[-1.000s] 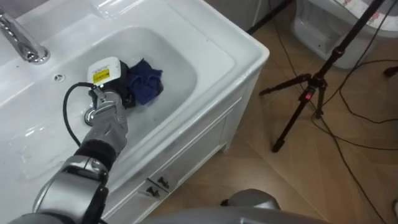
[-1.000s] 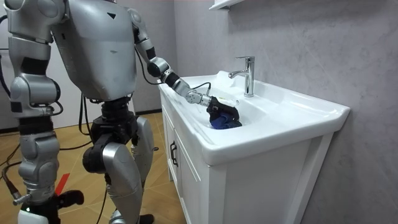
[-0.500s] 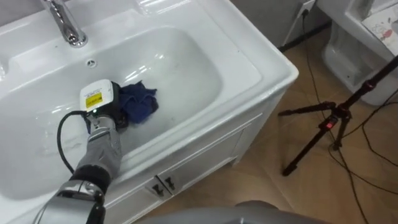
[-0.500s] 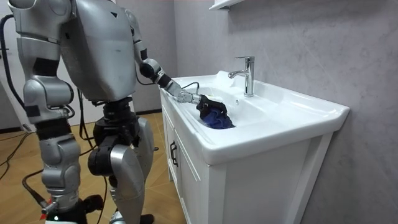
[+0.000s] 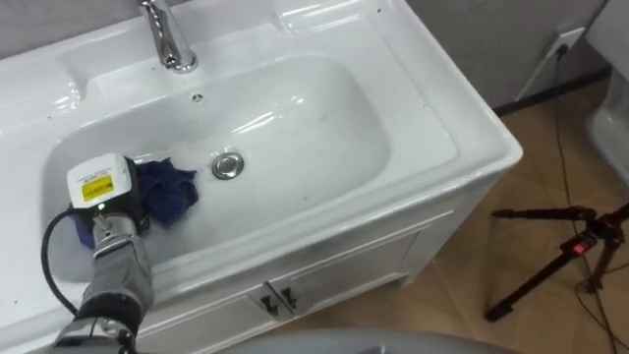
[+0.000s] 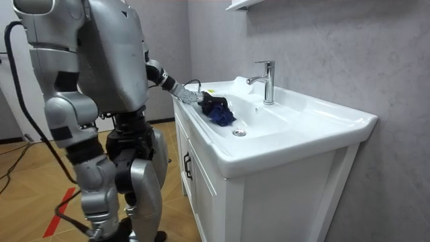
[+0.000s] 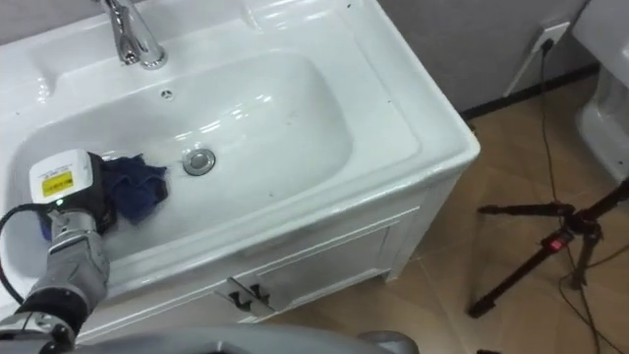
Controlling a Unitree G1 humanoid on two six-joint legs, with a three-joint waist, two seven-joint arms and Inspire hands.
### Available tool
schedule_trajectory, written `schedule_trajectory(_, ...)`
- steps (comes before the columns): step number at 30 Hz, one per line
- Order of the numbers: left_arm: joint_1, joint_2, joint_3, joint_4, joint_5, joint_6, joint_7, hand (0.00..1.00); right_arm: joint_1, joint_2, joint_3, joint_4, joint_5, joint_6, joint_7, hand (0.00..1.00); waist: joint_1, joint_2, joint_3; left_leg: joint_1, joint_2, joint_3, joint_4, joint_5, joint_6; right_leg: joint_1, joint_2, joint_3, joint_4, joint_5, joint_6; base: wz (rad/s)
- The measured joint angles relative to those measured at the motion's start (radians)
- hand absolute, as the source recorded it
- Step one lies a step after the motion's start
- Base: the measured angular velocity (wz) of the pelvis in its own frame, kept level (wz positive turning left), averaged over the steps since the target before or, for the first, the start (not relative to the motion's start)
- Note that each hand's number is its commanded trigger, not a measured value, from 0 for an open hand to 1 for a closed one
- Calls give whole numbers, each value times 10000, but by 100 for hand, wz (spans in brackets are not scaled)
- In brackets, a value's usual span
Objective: Wipe basin
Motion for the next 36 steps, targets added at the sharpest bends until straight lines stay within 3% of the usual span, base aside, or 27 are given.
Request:
schedule_trajectory(7,609,-11,11,-426,416,92,-79,100,34,-199,-130,-220,-14,2,-202,0,0,343,-71,6,0,-303,-11,0,0,-5,-12,-260,-85,-5,-6,-7)
schedule_trajectory(14,894,-233,106,-1073,419,128,-407,100,105,-214,-91,186,22,-225,-269,0,139,426,-28,160,4,-669,-19,0,0,252,-73,-1046,-81,-5,-6,8)
schedule_trajectory(19,967,-238,-20,-1489,439,123,-551,100,45,-258,-87,503,23,-472,-357,0,114,435,24,153,1,-829,-122,1,-1,254,-93,-1192,-84,-6,-6,14)
schedule_trajectory(22,964,-241,-22,-1521,438,121,-601,100,58,-255,-138,562,80,-710,-309,0,-84,411,71,153,-12,-778,-134,1,-1,305,-126,-1374,-86,-12,6,12)
schedule_trajectory(29,744,-189,-27,-1525,398,156,-1005,100,117,-273,-73,598,616,-865,-269,0,-154,278,198,64,-168,-603,-102,-1,0,188,-257,-1074,-125,-227,22,-4)
schedule_trajectory(36,810,-254,-338,-1423,10,627,-1232,100,221,-283,109,988,658,-804,-263,0,-515,220,183,192,-183,-186,21,-1,0,231,-279,-833,22,-259,39,-7)
